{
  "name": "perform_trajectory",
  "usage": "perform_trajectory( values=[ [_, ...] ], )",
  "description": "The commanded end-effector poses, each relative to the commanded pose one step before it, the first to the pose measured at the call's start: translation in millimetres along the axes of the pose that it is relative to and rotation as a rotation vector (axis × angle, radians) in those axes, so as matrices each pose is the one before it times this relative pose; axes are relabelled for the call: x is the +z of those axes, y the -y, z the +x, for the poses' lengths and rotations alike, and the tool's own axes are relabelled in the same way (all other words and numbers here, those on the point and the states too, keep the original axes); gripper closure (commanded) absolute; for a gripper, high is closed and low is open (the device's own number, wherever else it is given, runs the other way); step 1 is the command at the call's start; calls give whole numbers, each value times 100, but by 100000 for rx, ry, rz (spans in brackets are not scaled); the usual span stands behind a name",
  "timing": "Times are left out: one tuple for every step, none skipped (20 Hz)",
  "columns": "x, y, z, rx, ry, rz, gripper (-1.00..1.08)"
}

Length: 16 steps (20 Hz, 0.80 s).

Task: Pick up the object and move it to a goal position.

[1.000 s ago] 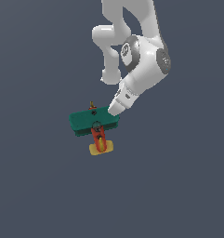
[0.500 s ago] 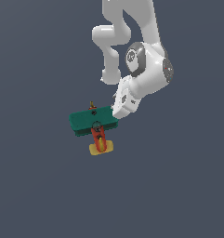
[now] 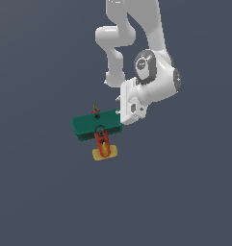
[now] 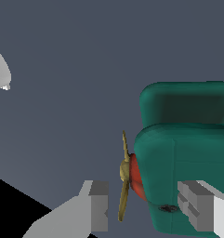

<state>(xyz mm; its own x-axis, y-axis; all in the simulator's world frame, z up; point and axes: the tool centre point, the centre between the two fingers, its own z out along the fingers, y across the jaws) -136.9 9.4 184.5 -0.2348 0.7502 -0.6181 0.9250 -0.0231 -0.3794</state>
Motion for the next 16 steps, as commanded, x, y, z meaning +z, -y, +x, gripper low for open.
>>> perform_trajectory(
  values=[
    [206,-11,145,-5592,2864,211,-20],
    [76,-10,60,-2178,1114,105,-20],
    [73,-12,59,-2168,1109,116,-20],
    [70,-15,58,-2157,1103,127,-20],
    [67,-17,58,-2146,1098,138,-20],
    [63,-20,57,-2111,1080,146,-20],
    [58,-20,52,-2004,1025,149,-20],
    [52,-22,49,-1894,969,150,-20],
    [47,-22,46,-1785,913,150,-20],
    [43,-22,43,-1676,858,148,-20],
    [38,-22,38,-1563,798,144,-20],
    [34,-22,35,-1455,743,139,-20],
    [32,-21,37,-1367,702,137,-20],
    [28,-20,34,-1264,649,131,-20],
    [22,-20,19,-1122,566,116,-20],
    [17,-20,7,-990,489,102,-20]
  ],
)
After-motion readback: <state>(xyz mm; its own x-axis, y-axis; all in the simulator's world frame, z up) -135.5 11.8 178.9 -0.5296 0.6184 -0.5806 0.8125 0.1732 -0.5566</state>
